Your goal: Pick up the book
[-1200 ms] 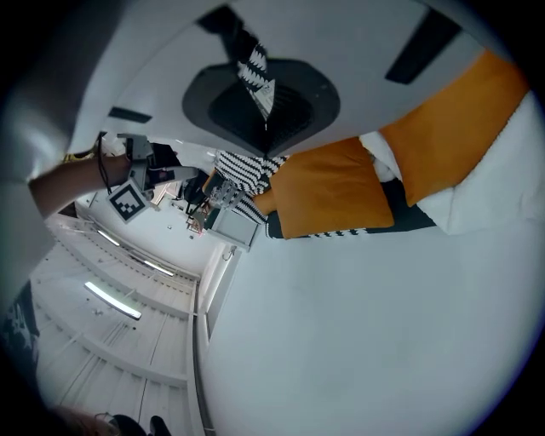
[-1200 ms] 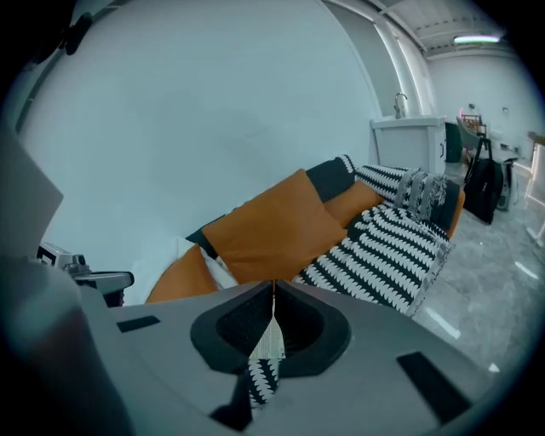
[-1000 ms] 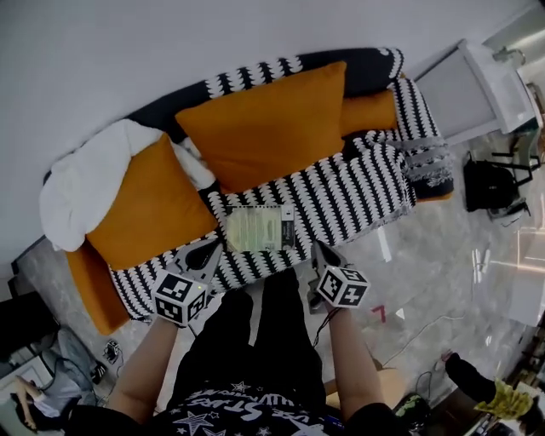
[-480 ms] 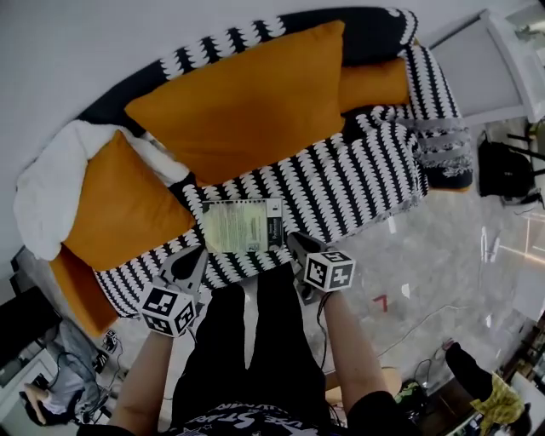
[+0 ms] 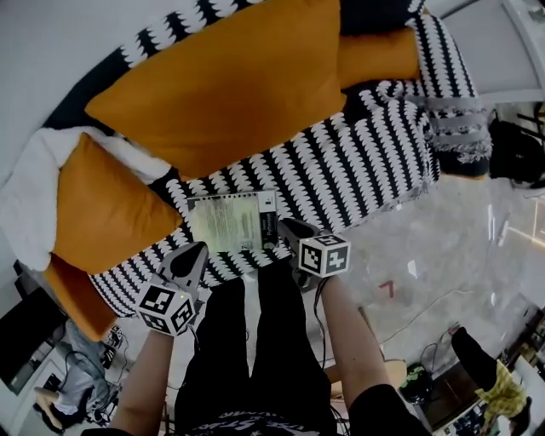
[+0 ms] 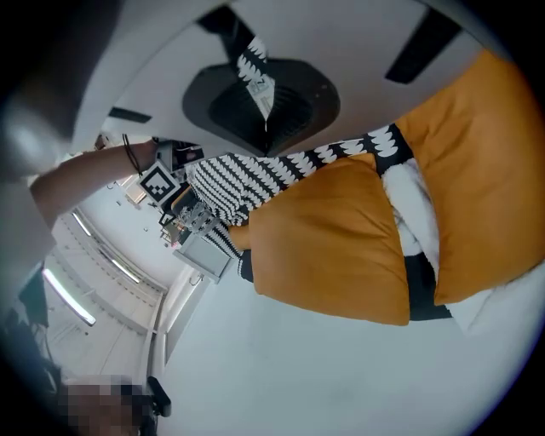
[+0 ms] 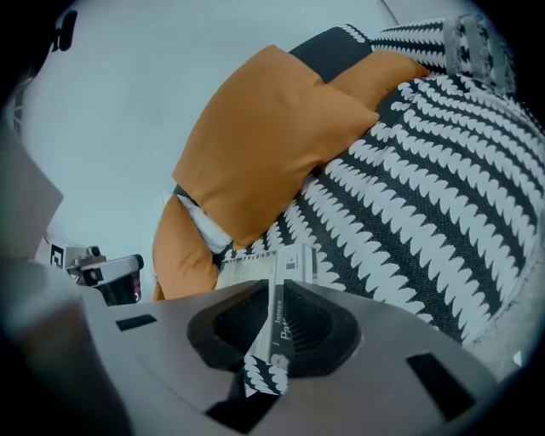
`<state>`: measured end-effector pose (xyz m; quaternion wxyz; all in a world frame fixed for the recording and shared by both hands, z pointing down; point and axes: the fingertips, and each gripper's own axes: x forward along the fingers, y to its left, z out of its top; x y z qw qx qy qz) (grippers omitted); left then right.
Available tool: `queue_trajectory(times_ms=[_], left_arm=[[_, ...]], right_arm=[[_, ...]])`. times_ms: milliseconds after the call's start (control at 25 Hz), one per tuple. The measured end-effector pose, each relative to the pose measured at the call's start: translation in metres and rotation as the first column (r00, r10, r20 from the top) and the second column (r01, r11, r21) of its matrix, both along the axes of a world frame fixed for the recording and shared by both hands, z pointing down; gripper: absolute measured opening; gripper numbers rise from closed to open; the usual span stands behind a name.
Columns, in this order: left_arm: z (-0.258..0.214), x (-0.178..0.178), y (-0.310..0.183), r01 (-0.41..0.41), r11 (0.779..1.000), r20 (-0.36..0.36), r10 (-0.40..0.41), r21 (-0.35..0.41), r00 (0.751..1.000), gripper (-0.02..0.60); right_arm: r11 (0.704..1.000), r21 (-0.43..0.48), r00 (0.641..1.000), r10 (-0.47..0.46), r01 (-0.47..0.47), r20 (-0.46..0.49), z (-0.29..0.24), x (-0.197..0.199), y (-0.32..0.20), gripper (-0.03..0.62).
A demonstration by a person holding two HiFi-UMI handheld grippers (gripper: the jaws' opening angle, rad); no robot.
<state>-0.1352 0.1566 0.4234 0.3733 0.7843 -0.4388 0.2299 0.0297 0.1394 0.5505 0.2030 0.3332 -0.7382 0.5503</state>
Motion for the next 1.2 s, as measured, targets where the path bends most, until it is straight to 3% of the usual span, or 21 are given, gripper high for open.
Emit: queue_trajectory(times_ms=[320,760,1200], left_arm=[[0.026,0.008,-0.019,-0.04,0.998,0.014,0.041,-0.054,0.999,0.008],[0.055,0.028,-0.013,-0.087,0.988,0.041,0.092,-0.125,0.995,0.008],[0.069,0.021,-0.016,-0.044,0.991,0.061,0.052,-0.125,0.997,0.008]], right_arm=[[0.998,-0.059,0.996,-0.02,0.025,0.082,0.03,-0.016,-0.006,0.174],[0.988,-0.117,0.989,-0.088,0.102,0.119,0.074,-0.018,0.003,0.199],[0.979,-0.159,0.983,-0.107,0.13,0.148,0.082,-0.019,0.008,0.219]])
